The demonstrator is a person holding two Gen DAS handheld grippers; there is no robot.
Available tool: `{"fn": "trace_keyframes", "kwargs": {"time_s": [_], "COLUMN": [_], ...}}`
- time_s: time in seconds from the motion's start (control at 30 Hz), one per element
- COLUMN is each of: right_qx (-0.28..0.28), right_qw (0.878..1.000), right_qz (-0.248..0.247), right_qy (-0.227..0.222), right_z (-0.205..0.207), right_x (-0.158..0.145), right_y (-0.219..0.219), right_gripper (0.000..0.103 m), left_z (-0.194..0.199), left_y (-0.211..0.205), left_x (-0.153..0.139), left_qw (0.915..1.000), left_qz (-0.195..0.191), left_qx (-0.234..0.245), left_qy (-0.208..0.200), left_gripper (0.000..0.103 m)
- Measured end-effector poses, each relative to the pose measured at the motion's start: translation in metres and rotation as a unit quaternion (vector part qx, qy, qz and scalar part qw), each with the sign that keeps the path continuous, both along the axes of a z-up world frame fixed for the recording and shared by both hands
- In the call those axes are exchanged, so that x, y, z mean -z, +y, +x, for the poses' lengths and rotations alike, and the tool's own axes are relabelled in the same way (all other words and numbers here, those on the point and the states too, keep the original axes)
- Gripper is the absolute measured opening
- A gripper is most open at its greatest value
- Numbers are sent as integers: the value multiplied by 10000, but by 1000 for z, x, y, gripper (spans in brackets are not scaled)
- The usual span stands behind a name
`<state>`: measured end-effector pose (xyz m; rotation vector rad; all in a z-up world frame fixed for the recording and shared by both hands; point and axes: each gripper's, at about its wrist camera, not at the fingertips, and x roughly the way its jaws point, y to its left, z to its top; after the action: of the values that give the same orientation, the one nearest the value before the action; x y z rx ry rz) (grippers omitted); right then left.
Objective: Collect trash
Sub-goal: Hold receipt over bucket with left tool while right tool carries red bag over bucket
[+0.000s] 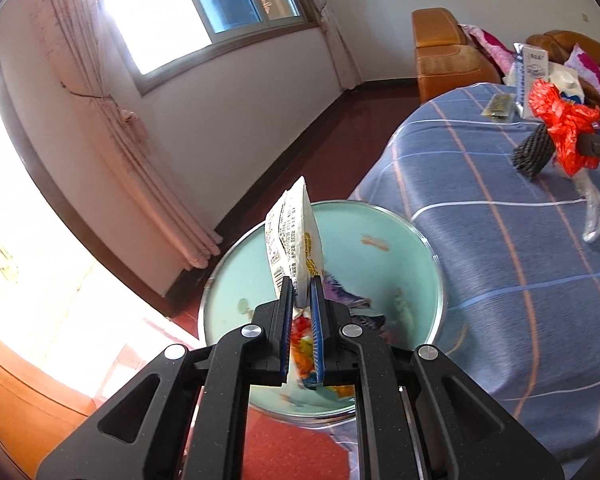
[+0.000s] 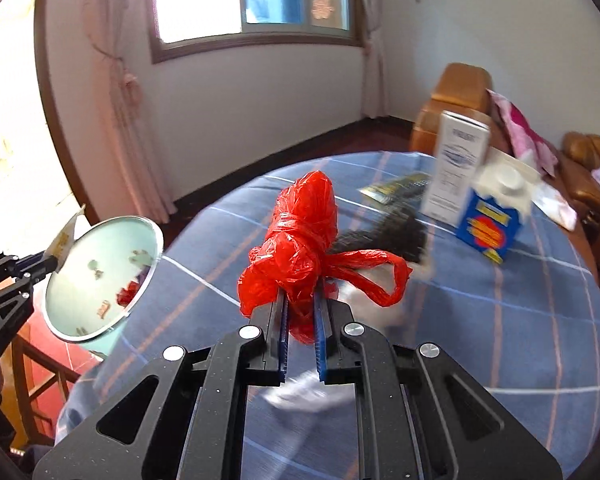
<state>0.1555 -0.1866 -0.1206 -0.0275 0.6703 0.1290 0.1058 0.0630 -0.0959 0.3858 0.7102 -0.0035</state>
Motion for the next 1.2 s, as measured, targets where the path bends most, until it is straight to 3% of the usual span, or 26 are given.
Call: {"fn": "trace_keyframes", "kwargs": {"time_s": [0.4,1.2], "right_qx": [-840,-1566], "right_qw": [9964,9870], "right_qz": [-109,-356], "right_qy": [-79,-96], "right_z": [22,37], "right_x": [4,13], "right_y": [56,108], "right_gripper": [11,11], "left_z": [4,10], "left_y": [26,40], "left_x": [5,11], "left_qw": [9994,9977], "left_qz": [49,295], "left_qx": [-327,-597], "left_qy": [48,87], "left_gripper": [8,9]}}
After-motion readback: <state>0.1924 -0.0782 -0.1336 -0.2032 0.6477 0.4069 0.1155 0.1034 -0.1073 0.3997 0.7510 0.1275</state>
